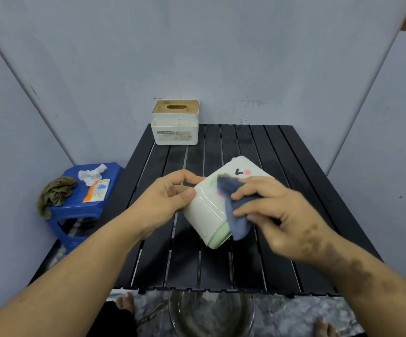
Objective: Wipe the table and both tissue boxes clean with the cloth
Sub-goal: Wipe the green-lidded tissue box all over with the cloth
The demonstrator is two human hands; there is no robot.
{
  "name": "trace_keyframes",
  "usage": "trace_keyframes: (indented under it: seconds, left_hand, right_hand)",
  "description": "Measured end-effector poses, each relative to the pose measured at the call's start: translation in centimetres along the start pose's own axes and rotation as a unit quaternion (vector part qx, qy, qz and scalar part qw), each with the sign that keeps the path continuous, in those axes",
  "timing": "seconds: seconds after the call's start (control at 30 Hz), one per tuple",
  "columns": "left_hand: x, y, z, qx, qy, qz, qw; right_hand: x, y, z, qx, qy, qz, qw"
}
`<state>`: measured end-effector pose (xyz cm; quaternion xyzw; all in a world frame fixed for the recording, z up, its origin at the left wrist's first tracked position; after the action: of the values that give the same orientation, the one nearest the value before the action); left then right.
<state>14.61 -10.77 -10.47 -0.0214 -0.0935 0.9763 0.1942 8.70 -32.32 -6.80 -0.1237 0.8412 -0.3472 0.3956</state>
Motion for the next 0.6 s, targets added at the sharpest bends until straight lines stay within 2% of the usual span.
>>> trace_keyframes:
  seconds: [0.1,0.13,0.2,0.3,0.33,0.43,0.47,0.53,0.6]
  left_hand:
    - [0.1,0.3,0.4,-0.028,0.005,-0.012,1.0]
    - [0.1,0.3,0.5,-0.036,0.006,-0.014,0.999]
    - [0.4,0.5,0.7,-0.036,0.01,-0.023,0.999]
    - [0.7,0.6,0.7,-0.026,0.02,-0.049,0.998]
    - [0.7,0.6,0.7,-0.027,0.022,-0.056,0.998]
    - [0.6,0.6,1.1,-0.04,0.03,-0.06,0.997]
    - [0.5,0.6,1.2,-0.041,0.033,-0.058,0.997]
    - [0.6,0.6,1.2,-0.037,0.036,-0.06,0.997]
    - [0.7,0.7,1.2,-0.044,0.042,-0.07,0.996]
  right_hand:
    - [0.1,-2.8,3.2,0.024,0.113,0.091,0.989]
    - [0.0,-2.9,3.1,0.041,0.123,0.106,0.986]
    - [-0.4,-1.4,1.1,0.056,0.084,0.097,0.99]
    - [-0.6,0.1,-1.1,0.031,0.003,0.029,0.999]
    - [-0.6,-0.5,-0.1,0.033,0.015,0.038,0.999]
    - [-0.3,-3.0,3.6,0.05,0.143,0.135,0.979]
    - [-0.4,-2.8,3.4,0.061,0.154,0.147,0.975]
    - [-1.3,-0.9,0.9,0.066,0.097,0.127,0.985]
    - [-1.7,1.3,-2.2,0.035,0.003,0.048,0.998]
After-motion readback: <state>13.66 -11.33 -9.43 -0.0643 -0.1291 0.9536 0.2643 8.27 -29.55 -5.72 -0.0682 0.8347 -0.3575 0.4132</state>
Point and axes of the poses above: each hand's wrist, its own x-axis away from the middle knuckle, its own y-axis out of the palm, z = x × y, the point moved 5 cm from there along -x, towards the middle knuckle, and after that the axes turned 2 degrees about -x, right-handed, at the moved point
